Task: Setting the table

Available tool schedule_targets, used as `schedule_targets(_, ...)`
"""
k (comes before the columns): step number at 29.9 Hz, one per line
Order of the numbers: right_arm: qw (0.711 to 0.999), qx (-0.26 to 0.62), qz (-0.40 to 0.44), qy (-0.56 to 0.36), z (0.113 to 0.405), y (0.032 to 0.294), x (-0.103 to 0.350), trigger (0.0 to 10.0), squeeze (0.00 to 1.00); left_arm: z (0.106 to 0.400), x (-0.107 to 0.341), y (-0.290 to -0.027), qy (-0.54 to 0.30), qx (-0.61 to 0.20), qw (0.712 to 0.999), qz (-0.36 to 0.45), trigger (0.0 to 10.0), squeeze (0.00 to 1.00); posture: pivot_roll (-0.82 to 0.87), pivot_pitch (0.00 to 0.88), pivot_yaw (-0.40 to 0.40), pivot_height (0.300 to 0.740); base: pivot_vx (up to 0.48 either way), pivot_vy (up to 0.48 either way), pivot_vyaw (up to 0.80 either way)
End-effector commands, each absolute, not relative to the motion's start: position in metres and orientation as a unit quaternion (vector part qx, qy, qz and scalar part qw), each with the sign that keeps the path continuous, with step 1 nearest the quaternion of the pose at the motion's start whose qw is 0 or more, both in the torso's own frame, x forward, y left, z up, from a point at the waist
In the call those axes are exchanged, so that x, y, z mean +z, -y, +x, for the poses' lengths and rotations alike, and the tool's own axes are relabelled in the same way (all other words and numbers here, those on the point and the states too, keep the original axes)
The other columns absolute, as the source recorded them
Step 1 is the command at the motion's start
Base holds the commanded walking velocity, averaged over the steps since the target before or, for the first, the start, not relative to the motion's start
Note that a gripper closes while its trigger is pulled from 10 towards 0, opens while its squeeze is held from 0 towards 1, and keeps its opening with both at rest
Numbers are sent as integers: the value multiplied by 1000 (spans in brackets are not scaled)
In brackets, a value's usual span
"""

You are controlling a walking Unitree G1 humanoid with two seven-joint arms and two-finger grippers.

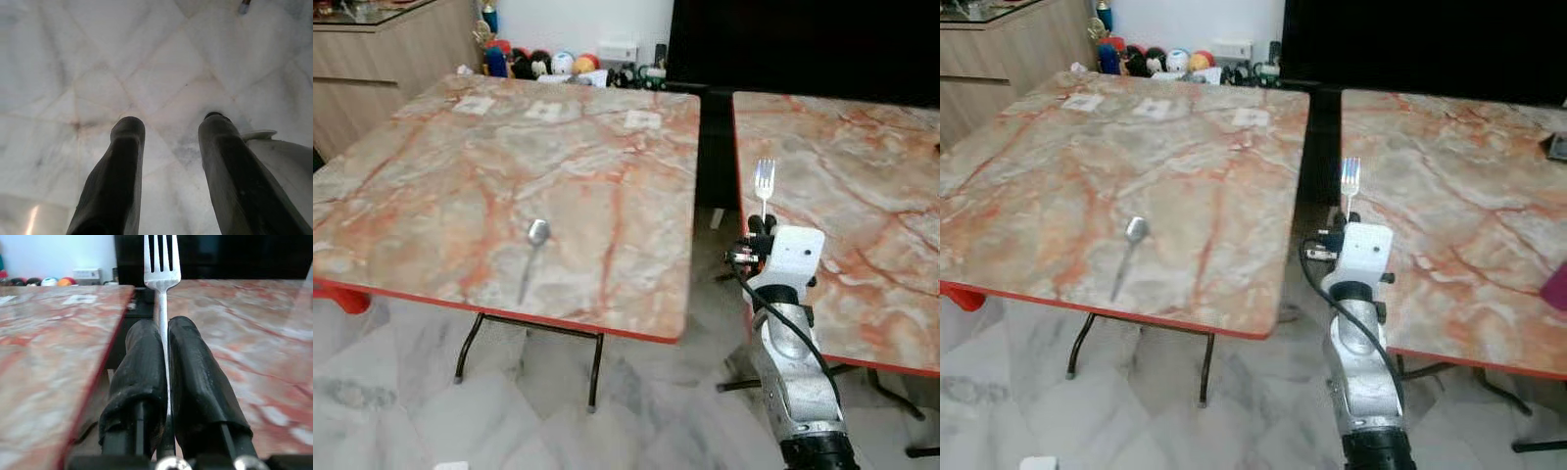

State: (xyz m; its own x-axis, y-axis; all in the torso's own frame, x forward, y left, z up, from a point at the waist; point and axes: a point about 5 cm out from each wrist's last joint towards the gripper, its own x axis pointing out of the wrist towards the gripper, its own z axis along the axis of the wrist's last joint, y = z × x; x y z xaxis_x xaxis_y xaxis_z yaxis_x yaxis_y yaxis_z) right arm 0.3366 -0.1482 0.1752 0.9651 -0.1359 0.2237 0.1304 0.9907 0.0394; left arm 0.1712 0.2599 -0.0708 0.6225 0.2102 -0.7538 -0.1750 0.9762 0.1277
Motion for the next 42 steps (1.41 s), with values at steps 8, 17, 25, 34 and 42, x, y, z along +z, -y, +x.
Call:
schedule_targets(8,983,-96,-1,154,336,163,193,10000,0,163,-76,-255,-435,107,894,13,10000,0,0,152,38,740,0,-444,0)
schedule_targets(17,974,-125,-4,191,337,178,210,10000,0,164,-76,-256,-434,110,894,13,10000,0,-3,170,43,740,0,-443,0)
schedule_targets(25,965,-134,12,224,334,185,224,10000,0,166,-75,-256,-432,111,895,14,10000,0,-5,174,46,740,0,-442,-191)
schedule_targets(34,965,-140,-2,224,334,186,223,10000,0,165,-75,-256,-431,113,895,14,10000,0,0,176,42,740,0,-402,-438)
schedule_targets(42,977,-113,-12,179,341,181,211,10000,0,164,-75,-256,-430,118,895,8,10000,0,-5,167,44,740,0,-42,0)
